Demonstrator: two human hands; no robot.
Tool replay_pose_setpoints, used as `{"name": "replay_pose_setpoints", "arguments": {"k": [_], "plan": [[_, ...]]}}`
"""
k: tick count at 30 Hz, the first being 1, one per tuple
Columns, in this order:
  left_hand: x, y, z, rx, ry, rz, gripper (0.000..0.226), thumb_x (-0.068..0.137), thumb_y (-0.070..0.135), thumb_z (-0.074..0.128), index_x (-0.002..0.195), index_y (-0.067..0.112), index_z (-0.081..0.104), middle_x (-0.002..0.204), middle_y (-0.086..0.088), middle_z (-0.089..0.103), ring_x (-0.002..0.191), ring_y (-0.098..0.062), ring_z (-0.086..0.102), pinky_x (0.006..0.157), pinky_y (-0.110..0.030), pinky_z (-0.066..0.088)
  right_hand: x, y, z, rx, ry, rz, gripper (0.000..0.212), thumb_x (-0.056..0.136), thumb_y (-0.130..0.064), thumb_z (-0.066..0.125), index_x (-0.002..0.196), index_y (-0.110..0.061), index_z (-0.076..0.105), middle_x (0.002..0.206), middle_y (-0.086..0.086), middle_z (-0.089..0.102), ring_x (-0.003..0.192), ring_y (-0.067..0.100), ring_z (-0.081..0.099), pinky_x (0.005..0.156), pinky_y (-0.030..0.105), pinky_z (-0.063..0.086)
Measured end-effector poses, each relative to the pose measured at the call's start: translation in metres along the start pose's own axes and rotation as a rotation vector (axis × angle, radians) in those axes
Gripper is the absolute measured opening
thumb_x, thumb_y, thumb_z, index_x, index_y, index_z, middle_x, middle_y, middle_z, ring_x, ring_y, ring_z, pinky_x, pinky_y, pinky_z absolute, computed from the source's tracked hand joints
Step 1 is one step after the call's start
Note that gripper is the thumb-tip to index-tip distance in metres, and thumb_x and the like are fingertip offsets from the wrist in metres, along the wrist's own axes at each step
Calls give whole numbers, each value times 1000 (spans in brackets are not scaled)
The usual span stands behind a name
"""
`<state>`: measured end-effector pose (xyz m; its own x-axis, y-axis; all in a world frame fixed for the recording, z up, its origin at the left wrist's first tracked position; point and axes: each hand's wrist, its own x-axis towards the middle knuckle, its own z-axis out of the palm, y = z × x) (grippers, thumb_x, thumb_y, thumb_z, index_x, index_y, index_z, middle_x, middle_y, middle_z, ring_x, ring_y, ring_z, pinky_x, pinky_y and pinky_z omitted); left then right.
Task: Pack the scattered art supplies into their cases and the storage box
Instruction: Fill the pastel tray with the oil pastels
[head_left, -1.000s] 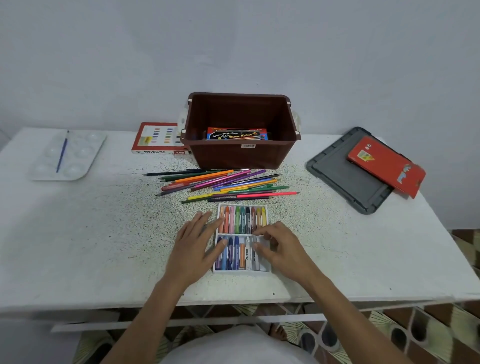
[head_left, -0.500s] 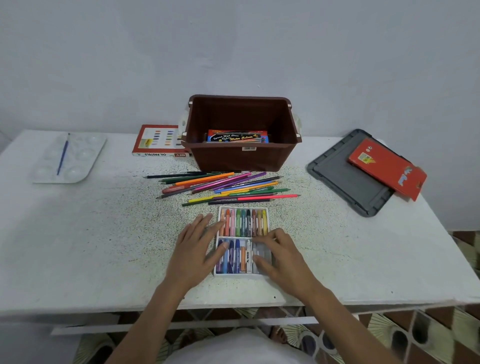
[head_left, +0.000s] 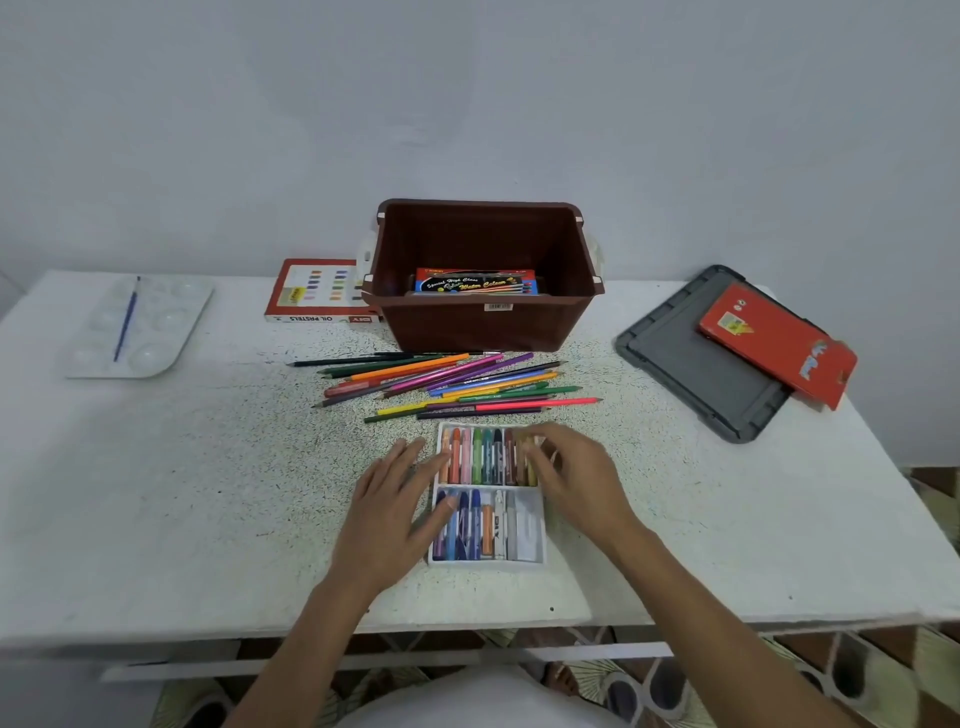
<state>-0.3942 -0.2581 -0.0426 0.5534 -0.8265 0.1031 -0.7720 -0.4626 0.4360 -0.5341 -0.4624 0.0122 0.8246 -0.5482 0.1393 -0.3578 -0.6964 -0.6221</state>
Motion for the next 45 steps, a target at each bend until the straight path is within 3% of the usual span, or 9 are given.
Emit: {"name": "replay_pose_setpoints", "arguments": {"k": [5, 10, 17, 25, 31, 37, 43, 45], "plan": [[0, 0, 0, -11, 13, 3, 59, 97, 67, 25, 150, 42, 27, 161, 12, 17, 149, -5, 1, 120, -36, 5, 54, 9, -11, -152, 40, 40, 28, 101, -28, 53, 124, -16, 64, 107, 5, 68, 85, 18, 62, 72, 29, 48], [0, 1, -1, -8, 16, 4, 60, 96, 67, 22, 150, 41, 28, 161, 12, 16, 149, -4, 0, 120, -35, 4, 84, 26, -9, -315, -127, 5, 35, 102, -23, 50, 135, -19, 58, 113, 13, 54, 98, 34, 59, 80, 40, 53], [-2, 1, -1, 7, 32, 13, 57, 98, 65, 26, 150, 41, 28, 161, 12, 17, 149, -5, 3, 120, -29, -1, 88, 36, -6, -480, -112, -141, 27, 97, -21, 55, 120, -11, 65, 111, 16, 51, 96, 33, 50, 79, 43, 49], [0, 1, -1, 7, 36, 12, 57, 98, 64, 26, 150, 41, 28, 161, 10, 19, 149, -5, 3, 119, -27, -3, 89, 36, -7, -541, -137, -187, 22, 95, -23, 53, 113, -11, 58, 114, 10, 62, 101, 30, 48, 82, 40, 39], [-1, 1, 0, 7, 35, 11, 58, 98, 65, 26, 150, 41, 28, 161, 11, 19, 149, -5, 2, 120, -30, 1, 89, 35, -10, -444, -159, -115, 26, 93, -21, 57, 117, -11, 60, 118, 11, 55, 108, 30, 45, 88, 40, 39], [-1, 1, -1, 21, 32, 8, 58, 98, 65, 26, 150, 40, 28, 161, 11, 18, 149, -4, 2, 119, -28, -2, 85, 33, -11, -261, -70, -54, 11, 92, -13, 61, 103, -15, 60, 109, 5, 63, 95, 25, 48, 77, 37, 40], [-1, 2, -1, 13, 27, 4, 59, 97, 66, 24, 150, 41, 28, 161, 11, 17, 149, -3, -1, 119, -27, -3, 68, 12, -26, 240, 52, 146, 12, 91, -12, 69, 102, -15, 68, 95, 2, 67, 78, 14, 59, 66, 18, 49], [-1, 1, 0, 16, 25, 1, 60, 97, 67, 23, 150, 41, 28, 161, 11, 18, 149, -3, 0, 119, -29, -1, 57, 6, -32, 343, 58, 163, 10, 90, -13, 70, 100, -18, 70, 91, 2, 68, 77, 14, 62, 67, 21, 51]]}}
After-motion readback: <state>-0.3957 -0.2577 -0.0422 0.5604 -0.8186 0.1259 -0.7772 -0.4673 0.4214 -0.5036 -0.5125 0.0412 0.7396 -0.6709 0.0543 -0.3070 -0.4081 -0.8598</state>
